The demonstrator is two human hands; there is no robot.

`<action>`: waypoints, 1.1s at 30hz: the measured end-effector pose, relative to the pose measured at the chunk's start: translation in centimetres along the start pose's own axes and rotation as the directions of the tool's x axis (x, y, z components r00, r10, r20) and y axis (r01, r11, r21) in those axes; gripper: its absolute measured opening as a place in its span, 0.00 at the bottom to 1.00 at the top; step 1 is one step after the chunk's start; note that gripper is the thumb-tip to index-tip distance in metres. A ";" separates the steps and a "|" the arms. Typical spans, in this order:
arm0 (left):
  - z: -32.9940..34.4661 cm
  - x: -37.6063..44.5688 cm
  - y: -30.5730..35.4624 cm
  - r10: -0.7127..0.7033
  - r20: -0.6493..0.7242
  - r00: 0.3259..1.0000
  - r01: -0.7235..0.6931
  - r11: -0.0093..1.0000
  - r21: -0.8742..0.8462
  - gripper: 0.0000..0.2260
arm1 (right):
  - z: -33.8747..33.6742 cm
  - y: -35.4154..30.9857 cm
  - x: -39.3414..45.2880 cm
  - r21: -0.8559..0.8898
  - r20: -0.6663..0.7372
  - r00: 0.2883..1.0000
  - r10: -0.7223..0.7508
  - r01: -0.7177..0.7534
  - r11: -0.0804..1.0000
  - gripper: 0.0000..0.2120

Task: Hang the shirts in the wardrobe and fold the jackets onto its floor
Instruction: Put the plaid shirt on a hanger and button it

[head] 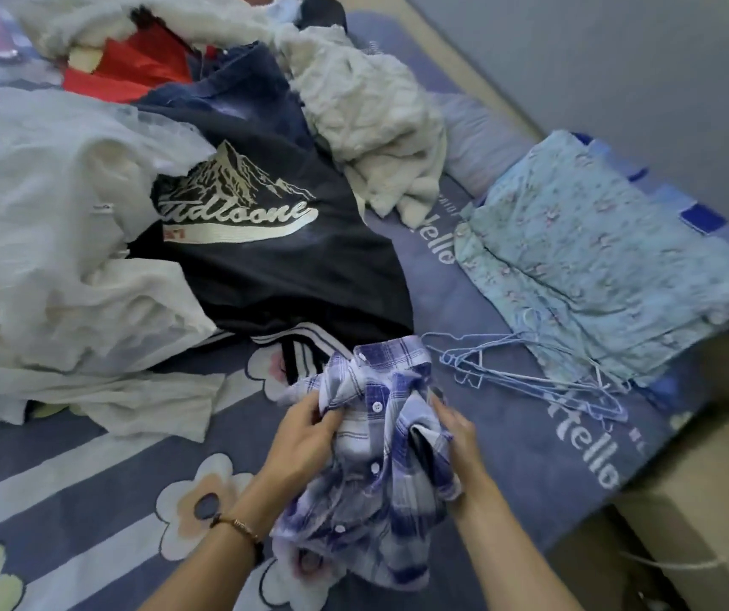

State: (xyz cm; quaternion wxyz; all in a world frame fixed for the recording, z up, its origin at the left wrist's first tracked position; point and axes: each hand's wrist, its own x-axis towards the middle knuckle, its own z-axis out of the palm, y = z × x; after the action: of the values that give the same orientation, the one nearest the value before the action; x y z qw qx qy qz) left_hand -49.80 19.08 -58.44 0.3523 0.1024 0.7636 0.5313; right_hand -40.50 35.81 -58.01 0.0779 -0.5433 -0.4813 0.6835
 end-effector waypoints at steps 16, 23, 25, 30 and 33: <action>16.1 13.5 -2.0 -0.186 0.190 0.964 0.038 0.803 0.595 0.59 | -13.4 -6.1 23.4 -0.645 -0.163 0.976 -0.142 0.003 0.764 0.34; 18.1 16.8 -2.9 0.051 0.068 0.996 -0.082 0.780 0.620 0.11 | -13.6 -6.3 29.5 -0.727 -0.275 0.937 -0.215 -0.056 0.685 0.12; 18.4 17.3 -1.7 0.066 0.020 0.998 -0.066 0.833 0.550 0.06 | -13.9 -6.4 29.0 -0.702 -0.348 0.904 -0.248 -0.077 0.708 0.06; 18.7 17.7 2.6 0.038 0.002 0.999 -0.036 0.917 0.398 0.03 | -15.7 -8.3 25.3 -0.504 -0.525 0.814 -0.248 -0.063 0.861 0.08; 19.2 17.1 5.4 0.061 0.038 0.997 -0.071 0.917 0.393 0.09 | -17.2 -9.0 22.5 -0.395 -0.572 0.785 -0.237 -0.010 0.919 0.21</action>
State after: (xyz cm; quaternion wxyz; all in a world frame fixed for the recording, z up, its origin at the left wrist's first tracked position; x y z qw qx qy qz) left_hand -51.05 44.58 -64.62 0.3157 0.2035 0.8466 0.3772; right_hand -39.11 64.55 -65.39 0.1646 -0.7081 -0.5846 0.3603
